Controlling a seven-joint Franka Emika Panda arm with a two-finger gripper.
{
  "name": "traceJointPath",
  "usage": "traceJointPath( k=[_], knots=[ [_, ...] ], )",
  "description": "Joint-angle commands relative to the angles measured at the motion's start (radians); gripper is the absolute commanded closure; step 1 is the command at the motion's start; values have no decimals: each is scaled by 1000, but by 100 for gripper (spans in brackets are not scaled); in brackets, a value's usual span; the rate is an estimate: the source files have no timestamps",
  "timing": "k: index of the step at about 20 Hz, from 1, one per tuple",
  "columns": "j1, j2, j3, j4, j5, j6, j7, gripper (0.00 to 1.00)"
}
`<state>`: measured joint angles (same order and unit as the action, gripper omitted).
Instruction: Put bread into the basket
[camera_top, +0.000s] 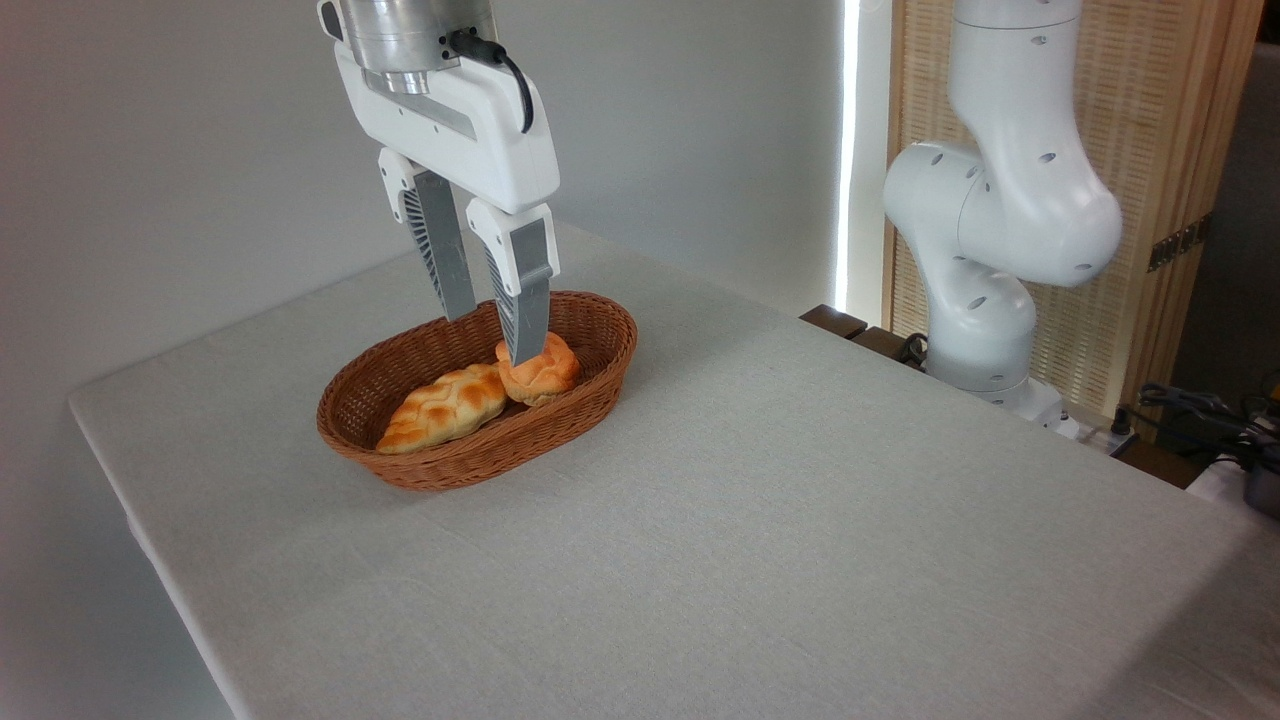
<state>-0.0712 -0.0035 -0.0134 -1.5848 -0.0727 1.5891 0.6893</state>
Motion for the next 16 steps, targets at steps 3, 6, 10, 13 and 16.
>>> traceJointPath(
  k=[3, 6, 10, 13, 16],
  knots=[
    [-2, -4, 10, -4, -13, 12, -10, 0],
    [-2, -6, 10, -4, 10, 8, -5, 0],
    [-2, -6, 10, -4, 27, 8, -7, 0],
    [-2, -6, 9, -4, 28, 8, -8, 0],
    [-2, -6, 4, -4, 65, 8, -14, 0]
  ],
)
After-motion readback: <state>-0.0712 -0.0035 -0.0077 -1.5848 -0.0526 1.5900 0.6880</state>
